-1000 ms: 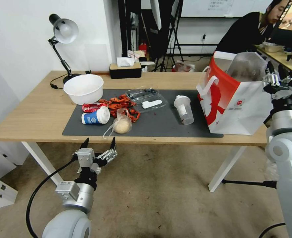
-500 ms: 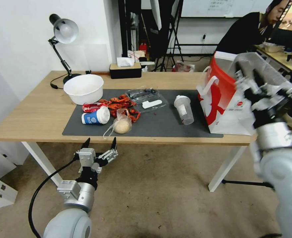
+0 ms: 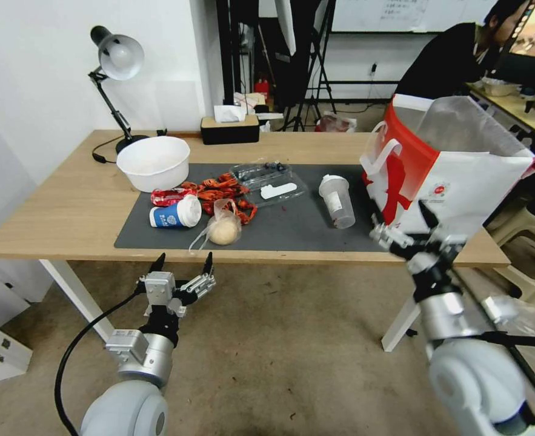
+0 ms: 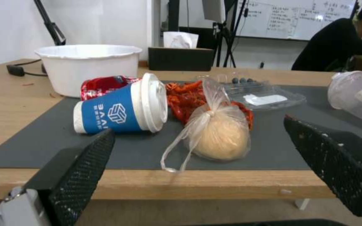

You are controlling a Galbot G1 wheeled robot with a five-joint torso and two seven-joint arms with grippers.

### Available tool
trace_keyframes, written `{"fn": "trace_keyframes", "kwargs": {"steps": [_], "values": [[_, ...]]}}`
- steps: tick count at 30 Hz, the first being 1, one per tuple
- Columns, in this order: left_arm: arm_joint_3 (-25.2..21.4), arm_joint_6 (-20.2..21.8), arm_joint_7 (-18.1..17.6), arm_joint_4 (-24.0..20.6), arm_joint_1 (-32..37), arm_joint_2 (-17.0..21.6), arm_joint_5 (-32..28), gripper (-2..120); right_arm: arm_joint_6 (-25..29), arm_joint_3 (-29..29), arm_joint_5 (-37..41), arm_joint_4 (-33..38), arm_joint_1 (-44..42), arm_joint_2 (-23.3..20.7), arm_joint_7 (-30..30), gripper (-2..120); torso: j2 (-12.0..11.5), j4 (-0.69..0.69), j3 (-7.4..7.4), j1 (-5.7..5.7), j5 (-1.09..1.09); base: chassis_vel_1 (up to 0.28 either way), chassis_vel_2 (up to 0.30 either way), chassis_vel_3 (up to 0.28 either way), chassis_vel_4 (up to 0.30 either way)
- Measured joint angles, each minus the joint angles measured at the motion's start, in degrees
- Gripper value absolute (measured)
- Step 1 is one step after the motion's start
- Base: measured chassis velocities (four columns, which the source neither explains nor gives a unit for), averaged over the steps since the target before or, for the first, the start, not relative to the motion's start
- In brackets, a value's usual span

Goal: Pick up the trash from the table and place it into the takeout bag.

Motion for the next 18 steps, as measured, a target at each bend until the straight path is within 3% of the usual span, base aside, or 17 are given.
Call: {"fn": "trace_keyframes", "kwargs": {"steps": [7, 18], "values": [[-0.14, -0.60, -0.16, 0.08, 0.19, 0.37, -0.05, 100, 3.54, -2.00, -4.59, -4.00, -3.10, 2.08, 1.52, 100, -0.01, 0.01, 0.00, 0.00, 0.01, 0.000, 0.000, 0.000, 0.000], [-0.35, -0.81, -0.30, 0.27, 0.20, 0.58, -0.22, 100, 3.61, -3.34, -4.86, -5.76, -1.76, 3.18, 2.97, 100, -0.01, 0.01, 0.01, 0.01, 0.01, 0.000, 0.000, 0.000, 0.000]]}}
